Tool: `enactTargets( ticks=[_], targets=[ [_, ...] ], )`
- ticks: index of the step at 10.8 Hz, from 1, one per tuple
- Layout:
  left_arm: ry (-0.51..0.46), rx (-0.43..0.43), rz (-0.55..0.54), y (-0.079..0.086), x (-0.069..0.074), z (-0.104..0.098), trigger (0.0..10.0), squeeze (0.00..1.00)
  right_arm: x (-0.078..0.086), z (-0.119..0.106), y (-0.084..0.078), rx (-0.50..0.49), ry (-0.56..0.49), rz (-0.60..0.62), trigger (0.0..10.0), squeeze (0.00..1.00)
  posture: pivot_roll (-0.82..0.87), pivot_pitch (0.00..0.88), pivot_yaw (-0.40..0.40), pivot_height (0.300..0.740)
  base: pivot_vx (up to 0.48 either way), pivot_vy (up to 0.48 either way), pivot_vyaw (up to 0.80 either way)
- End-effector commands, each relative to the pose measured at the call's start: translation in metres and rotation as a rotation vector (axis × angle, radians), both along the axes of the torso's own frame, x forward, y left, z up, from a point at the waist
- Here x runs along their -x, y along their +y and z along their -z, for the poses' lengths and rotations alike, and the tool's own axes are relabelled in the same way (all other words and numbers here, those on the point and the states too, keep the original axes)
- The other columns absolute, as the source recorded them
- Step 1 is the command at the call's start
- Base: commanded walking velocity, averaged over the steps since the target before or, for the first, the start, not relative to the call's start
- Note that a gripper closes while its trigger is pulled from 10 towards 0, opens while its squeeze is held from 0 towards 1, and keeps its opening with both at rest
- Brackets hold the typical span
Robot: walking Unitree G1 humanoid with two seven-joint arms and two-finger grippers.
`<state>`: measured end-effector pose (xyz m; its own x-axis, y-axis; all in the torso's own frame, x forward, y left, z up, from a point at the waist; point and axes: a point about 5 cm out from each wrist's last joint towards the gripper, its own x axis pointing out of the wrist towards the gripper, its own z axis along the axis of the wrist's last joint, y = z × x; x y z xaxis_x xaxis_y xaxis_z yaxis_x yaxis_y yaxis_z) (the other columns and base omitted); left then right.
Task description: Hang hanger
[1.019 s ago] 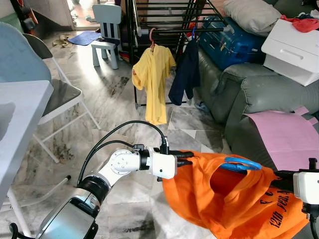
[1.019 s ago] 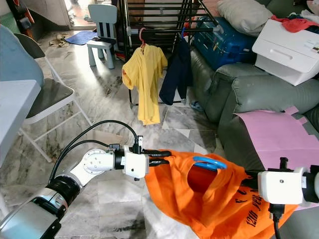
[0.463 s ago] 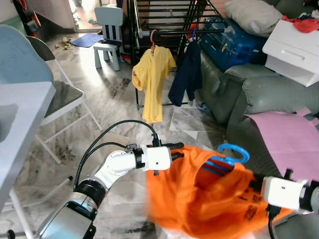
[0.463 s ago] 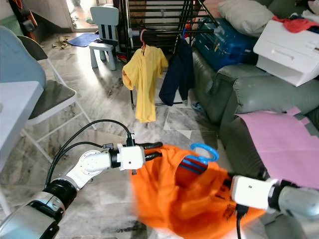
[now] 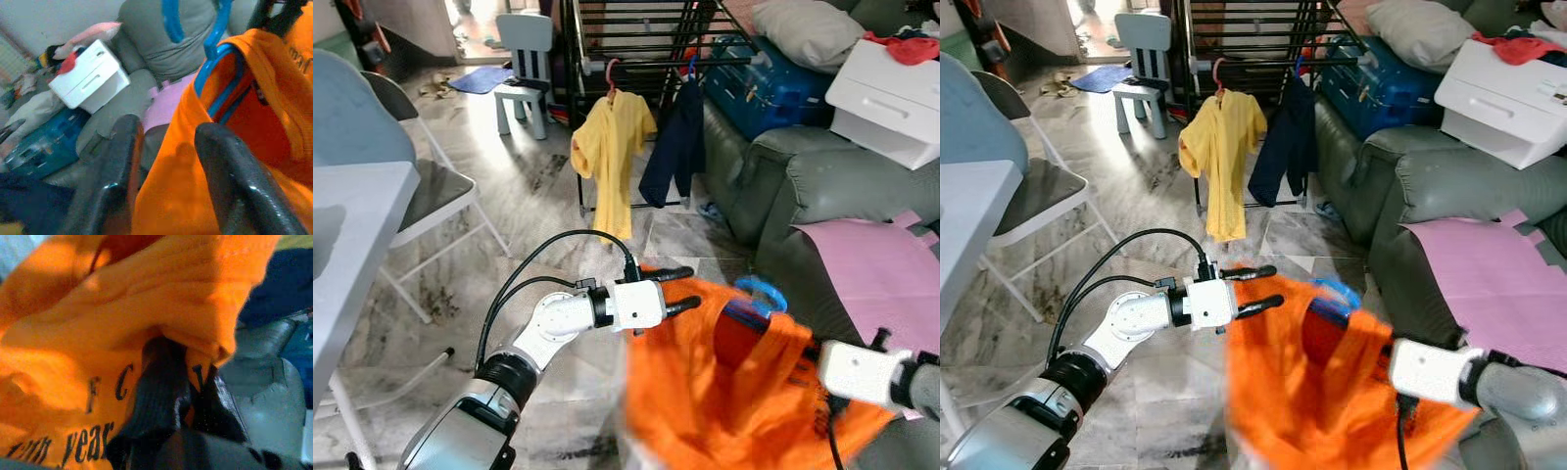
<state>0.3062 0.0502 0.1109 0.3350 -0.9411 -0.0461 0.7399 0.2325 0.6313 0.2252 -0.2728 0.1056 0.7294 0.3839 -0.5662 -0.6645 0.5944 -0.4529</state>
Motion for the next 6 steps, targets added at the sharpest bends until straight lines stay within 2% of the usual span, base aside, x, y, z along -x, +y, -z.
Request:
enactTargets(
  ticks=[1,2,3,4,5,6],
  targets=[
    [0.019,0.022,-0.133,0.012,-0.009,0.003,10.0,1.0,-0.007,0.003,-0.002,-0.011,-0.057,0.09,0.0,0.0,-0.03,0.0,0.01,0.74,0.0,0.0,0.0],
    [0.058,0.062,-0.239,0.02,-0.011,0.01,10.0,1.0,-0.009,0.011,0.0,-0.057,-0.074,0.187,0.0,0.0,-0.04,0.0,0.018,0.74,0.0,0.0,0.0],
    [0.179,0.116,-0.447,0.033,-0.018,0.025,10.0,1.0,-0.014,0.022,0.008,-0.168,-0.115,0.336,0.0,0.0,-0.04,0.0,0.022,0.74,0.0,0.0,0.0],
    [0.223,0.12,-0.556,0.04,-0.021,0.033,10.0,1.0,-0.016,0.027,0.011,-0.223,-0.141,0.418,0.0,0.0,-0.03,0.0,0.02,0.74,0.0,0.0,0.0],
    [0.318,0.148,-0.734,0.051,-0.028,0.043,10.0,1.0,-0.02,0.039,0.017,-0.382,-0.187,0.634,0.0,0.0,-0.03,0.0,0.014,0.74,0.0,0.0,0.0],
    [0.342,0.151,-0.853,0.059,-0.033,0.045,10.0,1.0,-0.022,0.048,0.021,-0.457,-0.191,0.738,0.0,0.0,-0.03,0.0,0.008,0.74,0.0,0.0,0.0]
  ],
)
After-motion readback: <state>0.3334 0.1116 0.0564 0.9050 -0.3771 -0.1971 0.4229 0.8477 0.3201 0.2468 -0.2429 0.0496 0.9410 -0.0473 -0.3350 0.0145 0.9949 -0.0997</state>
